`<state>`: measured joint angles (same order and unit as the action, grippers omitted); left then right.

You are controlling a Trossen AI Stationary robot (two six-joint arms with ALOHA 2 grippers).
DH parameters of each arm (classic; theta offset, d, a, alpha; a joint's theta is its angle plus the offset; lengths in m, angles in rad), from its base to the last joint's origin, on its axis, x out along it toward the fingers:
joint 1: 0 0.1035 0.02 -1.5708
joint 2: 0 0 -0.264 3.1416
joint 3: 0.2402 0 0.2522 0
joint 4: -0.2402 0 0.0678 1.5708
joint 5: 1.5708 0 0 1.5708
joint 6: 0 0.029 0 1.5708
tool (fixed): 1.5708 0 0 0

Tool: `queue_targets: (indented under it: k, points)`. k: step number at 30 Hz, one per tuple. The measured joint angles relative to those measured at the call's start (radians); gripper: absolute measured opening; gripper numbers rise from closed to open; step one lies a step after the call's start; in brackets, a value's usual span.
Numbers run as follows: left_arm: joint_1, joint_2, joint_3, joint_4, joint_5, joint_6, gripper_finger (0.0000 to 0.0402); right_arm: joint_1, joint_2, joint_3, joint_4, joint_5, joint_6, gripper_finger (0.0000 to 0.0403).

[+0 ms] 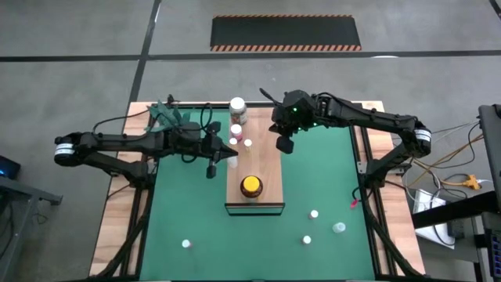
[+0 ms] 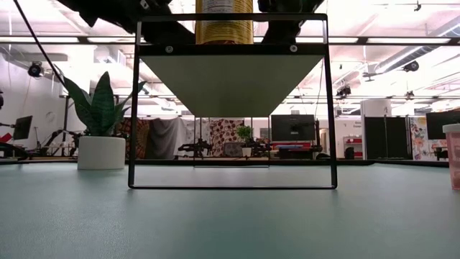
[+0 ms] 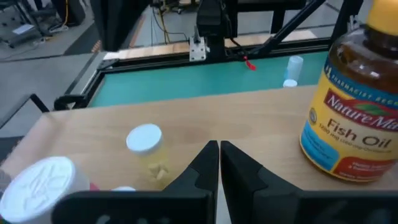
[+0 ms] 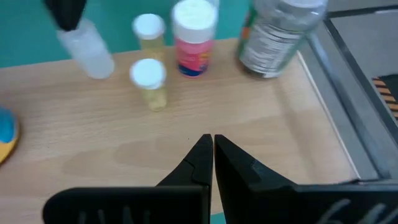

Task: Pick and place medicine bottles onto shelf by color
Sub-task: Adjust the pill bottles on the shelf

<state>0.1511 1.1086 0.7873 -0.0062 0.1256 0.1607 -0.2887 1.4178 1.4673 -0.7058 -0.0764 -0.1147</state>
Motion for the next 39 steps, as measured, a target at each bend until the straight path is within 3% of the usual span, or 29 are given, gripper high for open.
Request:
queue_targets:
  k: [7, 14, 20, 32, 39]
  points:
    - [-0.034, -0.050, 0.026, 0.006, 0.000, 0.002, 0.0000, 0.079, -0.003, -0.001, 0.000, 0.000, -0.015, 0.0009]
    - [-0.139, -0.106, 0.023, 0.008, 0.000, -0.024, 0.0000, 0.162, -0.009, -0.005, -0.066, -0.006, -0.016, 0.0009]
    - [-0.215, -0.111, 0.020, 0.083, 0.000, -0.024, 0.0000, 0.240, -0.005, -0.042, -0.067, -0.122, -0.009, 0.0009]
    - [-0.240, -0.115, 0.020, 0.105, -0.003, -0.026, 0.0000, 0.386, -0.002, -0.174, 0.189, -0.147, 0.000, 0.0009]
    - [-0.240, -0.128, 0.020, 0.104, -0.003, -0.026, 0.0000, 0.409, 0.024, -0.177, 0.324, -0.027, 0.003, 0.0009]
